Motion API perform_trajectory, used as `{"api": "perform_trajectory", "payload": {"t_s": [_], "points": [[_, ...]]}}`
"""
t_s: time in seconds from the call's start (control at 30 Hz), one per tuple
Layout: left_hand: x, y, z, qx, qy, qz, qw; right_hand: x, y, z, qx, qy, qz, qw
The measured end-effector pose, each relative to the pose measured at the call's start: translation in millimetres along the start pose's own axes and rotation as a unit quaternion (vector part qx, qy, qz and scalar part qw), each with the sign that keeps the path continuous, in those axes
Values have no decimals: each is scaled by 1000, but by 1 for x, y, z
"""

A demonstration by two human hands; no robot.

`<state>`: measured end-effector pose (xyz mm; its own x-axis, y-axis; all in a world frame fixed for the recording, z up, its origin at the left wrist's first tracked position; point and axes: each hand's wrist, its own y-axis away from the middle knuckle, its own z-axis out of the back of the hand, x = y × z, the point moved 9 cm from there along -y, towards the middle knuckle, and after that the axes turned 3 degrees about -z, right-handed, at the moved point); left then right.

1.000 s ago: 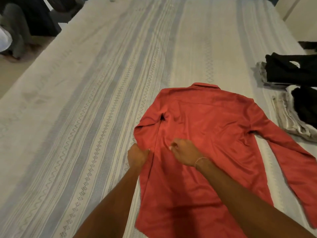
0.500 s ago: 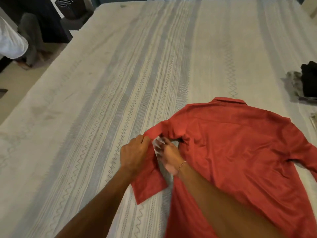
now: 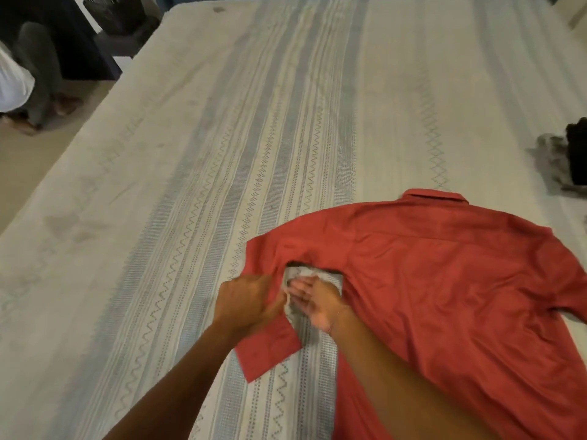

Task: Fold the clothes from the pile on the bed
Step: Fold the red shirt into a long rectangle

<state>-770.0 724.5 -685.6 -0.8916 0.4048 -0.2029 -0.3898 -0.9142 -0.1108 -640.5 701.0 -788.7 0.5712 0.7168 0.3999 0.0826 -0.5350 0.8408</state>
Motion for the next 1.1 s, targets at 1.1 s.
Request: {"api": "perform_trajectory", "payload": {"t_s": [1.1], "points": [[-210, -229, -161, 34, 63, -130, 989, 277, -3, 234, -300, 561, 525, 566]]}}
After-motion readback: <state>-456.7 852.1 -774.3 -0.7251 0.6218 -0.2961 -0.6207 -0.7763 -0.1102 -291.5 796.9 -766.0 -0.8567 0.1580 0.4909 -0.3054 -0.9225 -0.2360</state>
